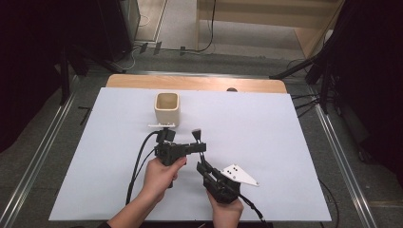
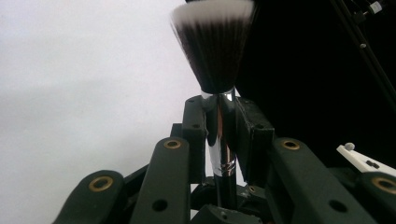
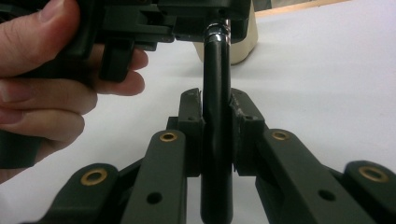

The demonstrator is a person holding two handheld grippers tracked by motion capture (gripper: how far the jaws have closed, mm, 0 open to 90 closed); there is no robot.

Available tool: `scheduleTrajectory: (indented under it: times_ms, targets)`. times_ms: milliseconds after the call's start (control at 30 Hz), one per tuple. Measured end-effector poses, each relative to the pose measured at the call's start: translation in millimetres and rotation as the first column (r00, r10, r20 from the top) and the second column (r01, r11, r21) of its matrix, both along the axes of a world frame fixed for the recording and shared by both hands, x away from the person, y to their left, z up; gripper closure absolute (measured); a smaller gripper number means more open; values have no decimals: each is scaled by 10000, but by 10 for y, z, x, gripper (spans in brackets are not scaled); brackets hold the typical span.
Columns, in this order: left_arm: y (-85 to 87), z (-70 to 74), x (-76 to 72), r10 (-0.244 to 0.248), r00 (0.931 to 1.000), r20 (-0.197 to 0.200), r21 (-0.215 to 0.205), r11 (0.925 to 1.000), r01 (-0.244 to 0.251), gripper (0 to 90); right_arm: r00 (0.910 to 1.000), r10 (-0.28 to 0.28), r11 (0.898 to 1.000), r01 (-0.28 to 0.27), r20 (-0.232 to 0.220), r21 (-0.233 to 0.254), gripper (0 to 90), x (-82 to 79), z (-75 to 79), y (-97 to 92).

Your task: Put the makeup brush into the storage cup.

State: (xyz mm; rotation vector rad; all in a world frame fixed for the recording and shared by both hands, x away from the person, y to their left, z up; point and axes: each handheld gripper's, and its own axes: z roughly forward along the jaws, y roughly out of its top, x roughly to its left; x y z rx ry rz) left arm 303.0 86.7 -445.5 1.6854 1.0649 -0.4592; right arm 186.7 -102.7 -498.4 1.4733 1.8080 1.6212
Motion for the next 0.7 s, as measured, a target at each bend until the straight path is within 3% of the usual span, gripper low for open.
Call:
scheduleTrajectory:
  times_ms: [233,400,500,700]
  targets:
    - [4,-7,12,-89,9997,-214,-208,9997,84,778,10000,57,10000,-57,-12,-55,779,7,-4,9]
    - [18,-6,18,-160,9996,-224,-238,9996,155,780,10000,50,9993,-49,15,-382,761,0,20,29]
    - [23,-3,20,-108,9997,-231,-268,9996,102,780,9999,142,9992,-145,-93,-381,661,15,12,42]
    - [36,12,24,-84,9999,-92,-66,9999,83,780,9997,200,9992,-203,-102,-343,563,25,15,36]
